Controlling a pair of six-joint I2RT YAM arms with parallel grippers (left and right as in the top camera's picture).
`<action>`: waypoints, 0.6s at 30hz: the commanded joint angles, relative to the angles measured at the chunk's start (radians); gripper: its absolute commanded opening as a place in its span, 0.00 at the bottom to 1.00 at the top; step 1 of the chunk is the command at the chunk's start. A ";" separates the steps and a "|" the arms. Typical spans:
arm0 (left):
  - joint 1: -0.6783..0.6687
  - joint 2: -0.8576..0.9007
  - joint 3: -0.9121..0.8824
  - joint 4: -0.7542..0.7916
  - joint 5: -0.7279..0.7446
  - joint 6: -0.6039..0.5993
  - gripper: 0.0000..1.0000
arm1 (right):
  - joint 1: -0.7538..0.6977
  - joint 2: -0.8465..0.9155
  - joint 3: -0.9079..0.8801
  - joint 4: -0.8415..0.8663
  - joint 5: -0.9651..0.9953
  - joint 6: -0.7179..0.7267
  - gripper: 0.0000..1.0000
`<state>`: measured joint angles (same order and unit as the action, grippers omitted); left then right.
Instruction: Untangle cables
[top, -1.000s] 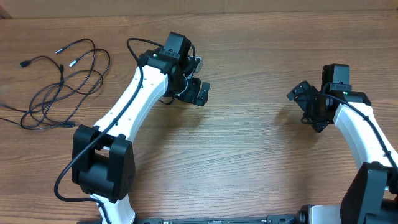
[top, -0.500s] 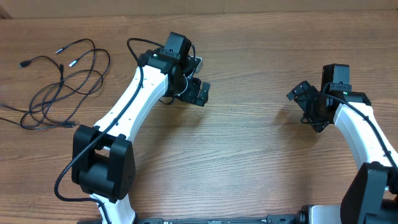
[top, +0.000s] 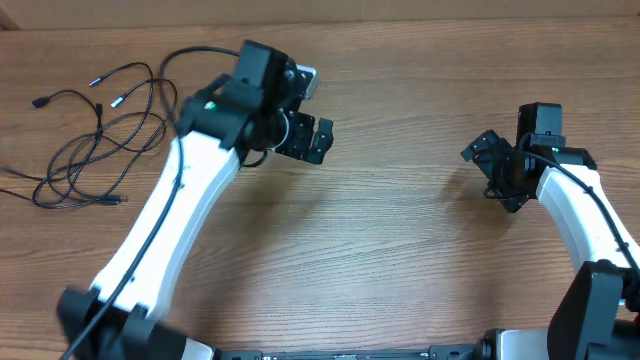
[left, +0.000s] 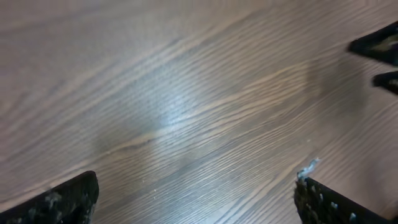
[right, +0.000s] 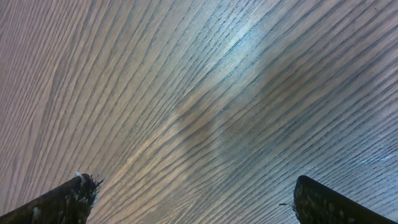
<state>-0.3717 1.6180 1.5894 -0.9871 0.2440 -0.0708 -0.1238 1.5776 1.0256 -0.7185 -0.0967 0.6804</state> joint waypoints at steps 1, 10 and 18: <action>-0.001 -0.080 0.001 -0.024 -0.022 0.049 1.00 | -0.001 -0.010 0.014 0.006 0.010 0.000 1.00; 0.006 -0.253 -0.224 0.119 -0.193 0.049 1.00 | -0.001 -0.010 0.014 0.006 0.010 0.000 1.00; 0.057 -0.401 -0.766 0.817 -0.194 0.049 1.00 | -0.001 -0.010 0.014 0.006 0.010 0.000 1.00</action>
<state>-0.3367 1.2701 0.9924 -0.3061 0.0692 -0.0414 -0.1238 1.5776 1.0256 -0.7181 -0.0967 0.6811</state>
